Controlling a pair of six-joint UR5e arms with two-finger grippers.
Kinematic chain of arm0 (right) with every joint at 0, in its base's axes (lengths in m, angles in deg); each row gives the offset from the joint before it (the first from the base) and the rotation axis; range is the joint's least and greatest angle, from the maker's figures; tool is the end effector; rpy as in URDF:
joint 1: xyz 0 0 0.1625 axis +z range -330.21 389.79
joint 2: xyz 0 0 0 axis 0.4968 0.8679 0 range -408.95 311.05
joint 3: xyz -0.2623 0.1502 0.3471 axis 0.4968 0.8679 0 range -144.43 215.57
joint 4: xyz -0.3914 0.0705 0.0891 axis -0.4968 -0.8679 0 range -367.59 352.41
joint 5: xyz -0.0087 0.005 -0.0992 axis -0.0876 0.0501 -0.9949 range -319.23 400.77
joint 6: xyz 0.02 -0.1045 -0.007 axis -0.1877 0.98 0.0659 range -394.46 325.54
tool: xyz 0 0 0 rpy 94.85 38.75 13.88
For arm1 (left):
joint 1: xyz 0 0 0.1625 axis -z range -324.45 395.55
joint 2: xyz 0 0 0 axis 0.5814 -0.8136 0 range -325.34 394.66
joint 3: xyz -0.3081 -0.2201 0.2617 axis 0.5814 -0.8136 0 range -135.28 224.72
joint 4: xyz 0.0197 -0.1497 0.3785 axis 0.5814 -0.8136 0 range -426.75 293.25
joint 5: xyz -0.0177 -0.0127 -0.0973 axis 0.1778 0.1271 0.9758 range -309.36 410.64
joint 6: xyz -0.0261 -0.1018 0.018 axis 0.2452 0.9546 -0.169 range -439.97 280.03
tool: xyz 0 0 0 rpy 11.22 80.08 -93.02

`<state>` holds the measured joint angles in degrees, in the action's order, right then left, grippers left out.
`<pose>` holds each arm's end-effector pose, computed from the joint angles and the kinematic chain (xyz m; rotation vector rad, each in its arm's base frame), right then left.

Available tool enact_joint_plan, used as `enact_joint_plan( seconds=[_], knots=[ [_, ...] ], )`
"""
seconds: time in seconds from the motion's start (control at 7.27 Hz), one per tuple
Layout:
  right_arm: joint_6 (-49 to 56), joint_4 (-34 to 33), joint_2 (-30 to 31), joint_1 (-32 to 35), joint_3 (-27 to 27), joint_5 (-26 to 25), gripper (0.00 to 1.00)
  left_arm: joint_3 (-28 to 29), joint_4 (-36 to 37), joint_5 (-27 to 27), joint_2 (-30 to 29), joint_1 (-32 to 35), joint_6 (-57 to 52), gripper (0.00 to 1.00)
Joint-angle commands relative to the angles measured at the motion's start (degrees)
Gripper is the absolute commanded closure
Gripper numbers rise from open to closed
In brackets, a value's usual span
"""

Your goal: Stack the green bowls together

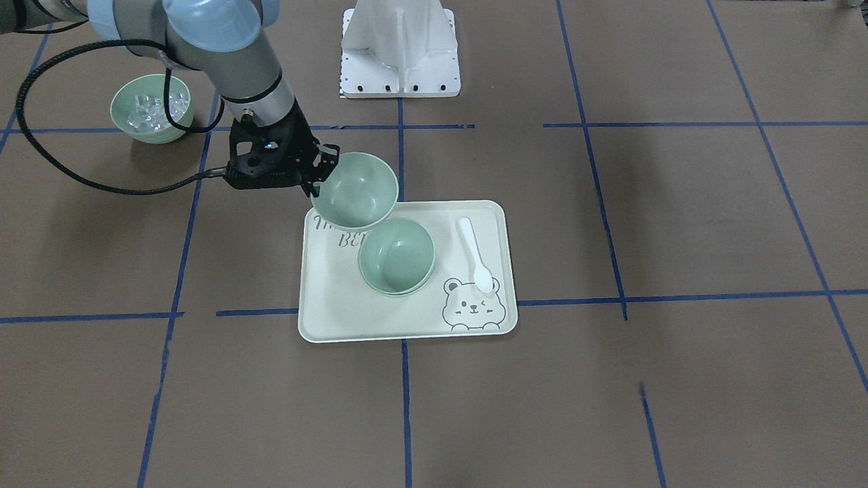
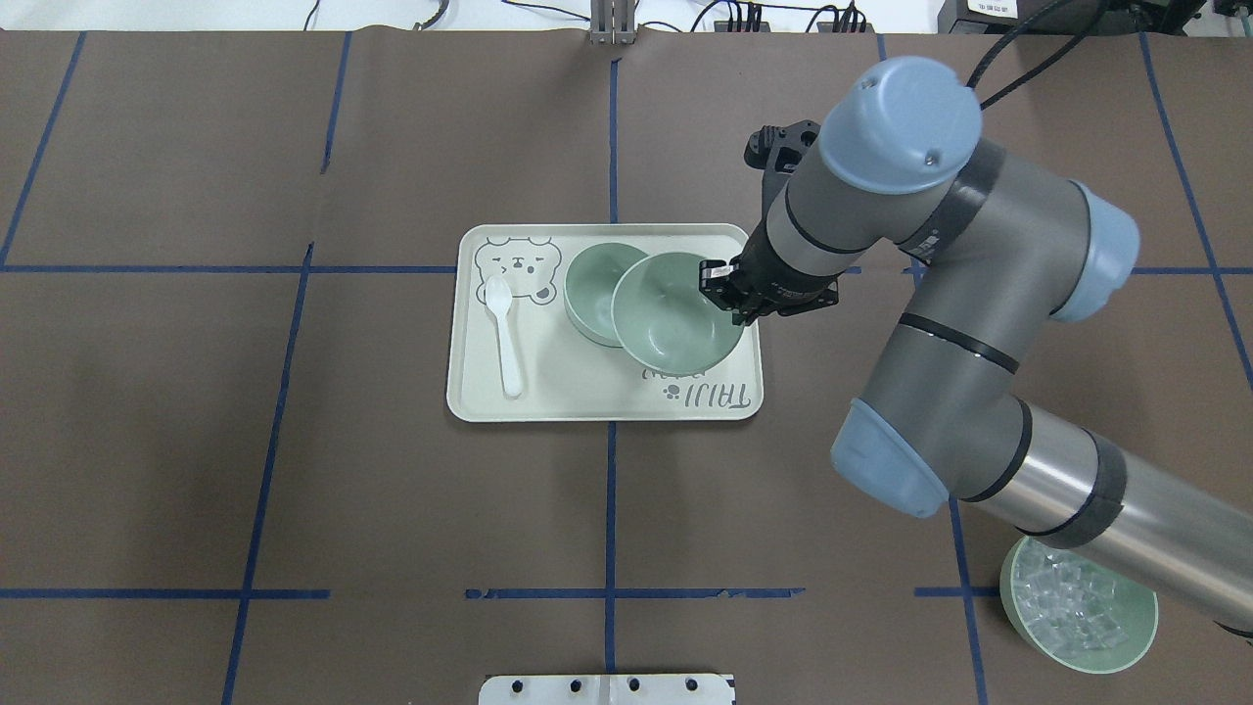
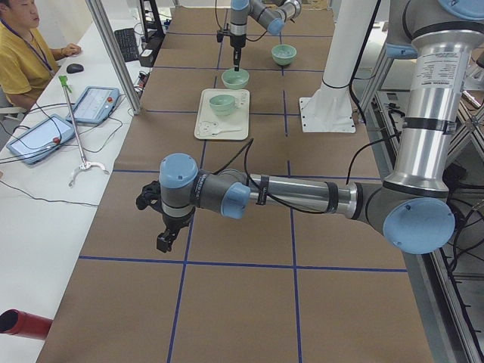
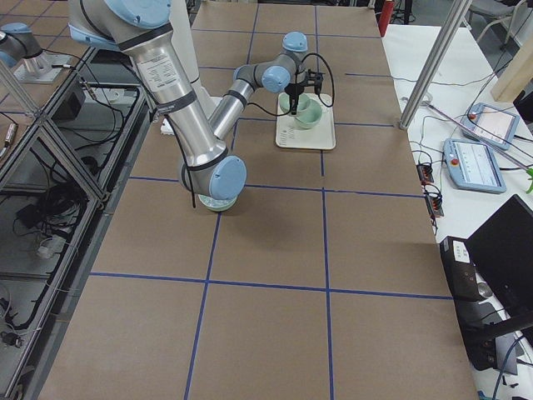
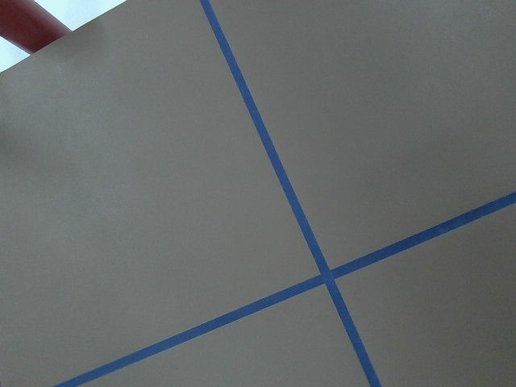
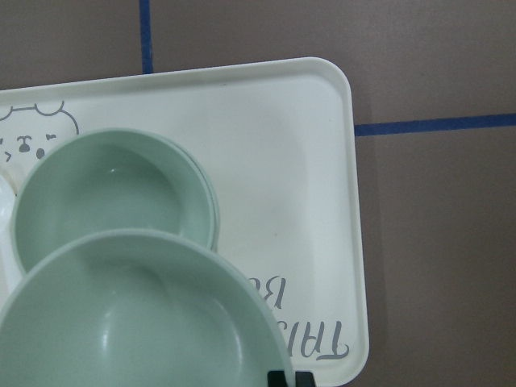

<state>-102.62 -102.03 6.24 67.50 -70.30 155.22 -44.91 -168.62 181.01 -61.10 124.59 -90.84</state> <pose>-0.4564 -0.4655 0.2375 0.0446 -0.8889 0.0865 -0.0549 -0.5498 0.6323 0.3491 0.6740 0.3025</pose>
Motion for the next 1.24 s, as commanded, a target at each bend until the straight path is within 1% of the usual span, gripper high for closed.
enact_joint_plan(
  seconds=[0.0,0.14,0.28,0.41,0.69,0.83,0.96,1.1],
  knots=[
    [-0.2,0.4,-2.3,-1.3,4.2,-2.0,1.00,-0.6,0.1,0.1,0.0,0.0,0.7,0.00],
    [-0.3,2.1,-5.2,-1.2,8.3,-2.1,1.00,-0.7,0.1,0.1,0.0,0.0,0.8,0.00],
    [-0.4,6.9,-5.8,-1.2,11.9,-2.5,1.00,-0.7,0.1,0.1,0.0,0.0,0.8,0.00],
    [-0.6,9.0,-5.7,-1.1,13.3,-2.6,1.00,-0.8,0.1,1.0,0.0,0.0,0.9,0.00],
    [-1.8,9.1,-5.9,-1.1,13.3,-2.7,1.00,-1.4,0.1,1.3,0.0,0.0,1.9,0.00],
    [-2.3,9.1,-6.3,-1.1,13.7,-4.0,1.00,-1.6,0.1,1.3,0.3,0.0,1.9,0.00],
    [-3.4,10.1,-6.4,-1.1,14.2,-5.4,1.00,-1.6,0.1,1.3,0.3,0.0,1.9,0.00],
    [-4.7,12.1,-6.5,-1.1,15.0,-5.5,1.00,-1.6,0.1,1.3,0.3,0.0,1.9,0.00]
  ],
)
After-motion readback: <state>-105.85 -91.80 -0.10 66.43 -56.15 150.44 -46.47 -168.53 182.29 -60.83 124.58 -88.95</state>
